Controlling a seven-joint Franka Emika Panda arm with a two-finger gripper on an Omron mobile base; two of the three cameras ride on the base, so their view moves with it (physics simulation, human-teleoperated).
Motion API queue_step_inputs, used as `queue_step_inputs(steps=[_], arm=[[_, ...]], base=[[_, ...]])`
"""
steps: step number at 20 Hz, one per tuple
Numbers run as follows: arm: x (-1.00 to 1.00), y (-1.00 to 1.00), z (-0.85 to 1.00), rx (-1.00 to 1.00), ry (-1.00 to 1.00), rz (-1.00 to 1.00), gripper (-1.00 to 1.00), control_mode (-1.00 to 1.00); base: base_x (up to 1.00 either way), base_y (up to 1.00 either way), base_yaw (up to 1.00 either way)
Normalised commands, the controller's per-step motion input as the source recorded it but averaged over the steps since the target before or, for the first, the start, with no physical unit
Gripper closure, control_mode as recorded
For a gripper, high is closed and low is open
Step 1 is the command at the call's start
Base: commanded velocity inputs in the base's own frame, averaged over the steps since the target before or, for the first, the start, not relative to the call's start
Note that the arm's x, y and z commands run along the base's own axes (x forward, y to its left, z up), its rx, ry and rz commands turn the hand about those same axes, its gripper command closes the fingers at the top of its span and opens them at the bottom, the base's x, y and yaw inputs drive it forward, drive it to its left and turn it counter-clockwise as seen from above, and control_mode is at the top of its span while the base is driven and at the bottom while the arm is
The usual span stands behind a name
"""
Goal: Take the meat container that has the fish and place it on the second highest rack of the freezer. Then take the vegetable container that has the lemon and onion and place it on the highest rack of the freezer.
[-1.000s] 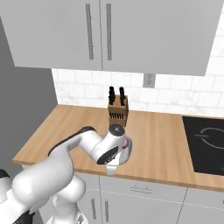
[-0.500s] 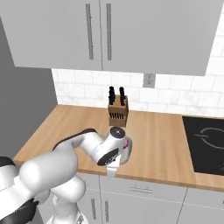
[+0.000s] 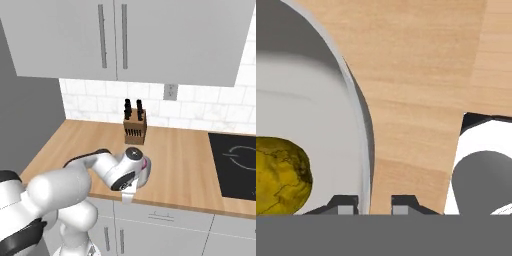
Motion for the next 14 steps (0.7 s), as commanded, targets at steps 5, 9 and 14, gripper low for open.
queue_step_inputs(steps=[5,9,14], arm=[[-0.02,0.00,0.06,0.00,-0.01,0.00,1.00,-1.00],[-0.18,0.22,0.84,-0.01,-0.27,0.00,1.00,-1.00],[-0.24,0.82,1.00,-0.08,-0.23,0.05,1.00,-1.00]], base=[[0.00,0.00,0.00],[0.00,0.00,0.00],[0.00,0.00,0.00]])
